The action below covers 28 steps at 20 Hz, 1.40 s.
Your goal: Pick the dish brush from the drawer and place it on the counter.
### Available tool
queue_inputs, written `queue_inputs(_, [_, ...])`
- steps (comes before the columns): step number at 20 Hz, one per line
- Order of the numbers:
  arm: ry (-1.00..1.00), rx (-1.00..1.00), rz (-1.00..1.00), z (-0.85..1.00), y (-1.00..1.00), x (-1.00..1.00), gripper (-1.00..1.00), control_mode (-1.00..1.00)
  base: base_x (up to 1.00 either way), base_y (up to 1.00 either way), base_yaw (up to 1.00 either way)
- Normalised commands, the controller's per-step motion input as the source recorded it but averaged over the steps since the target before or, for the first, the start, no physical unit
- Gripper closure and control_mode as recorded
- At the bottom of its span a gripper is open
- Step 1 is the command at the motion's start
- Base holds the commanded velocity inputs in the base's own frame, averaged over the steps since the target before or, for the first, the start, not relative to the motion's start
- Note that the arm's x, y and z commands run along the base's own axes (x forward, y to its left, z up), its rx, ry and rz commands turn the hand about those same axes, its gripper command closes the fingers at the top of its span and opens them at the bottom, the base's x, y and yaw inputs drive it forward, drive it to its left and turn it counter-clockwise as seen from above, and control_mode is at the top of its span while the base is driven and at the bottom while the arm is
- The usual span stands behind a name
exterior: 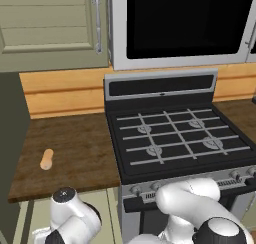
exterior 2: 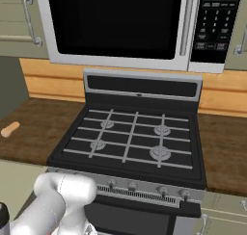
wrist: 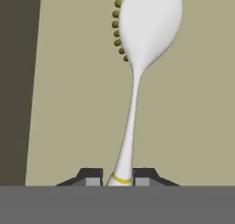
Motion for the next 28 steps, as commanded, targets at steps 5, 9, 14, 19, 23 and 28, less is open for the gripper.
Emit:
queue_inputs(5, [0.00,0.05,0.00,1.00,-0.44,0.52,1.00,-1.00,0.00,0.00,0.00])
queue_inputs(9, [0.00,0.08,0.00,1.00,-0.50,0.98,1.00,-1.00,0.00,0.00,0.00])
queue_inputs(14, [0.00,0.04,0.00,0.73,-0.38,1.00,1.00,-1.00,0.00,0.00,0.00])
queue_inputs(19, [0.02,0.00,0.00,0.24,-0.30,1.00,1.00,-1.00,0.00,0.00,0.00])
queue_inputs(23, [0.06,-0.01,-0.02,0.00,-0.39,1.00,1.00,-1.00,0.00,0.00,0.00])
queue_inputs(28, [0.05,0.00,0.00,-0.08,-0.32,1.00,1.00,-1.00,0.00,0.00,0.00])
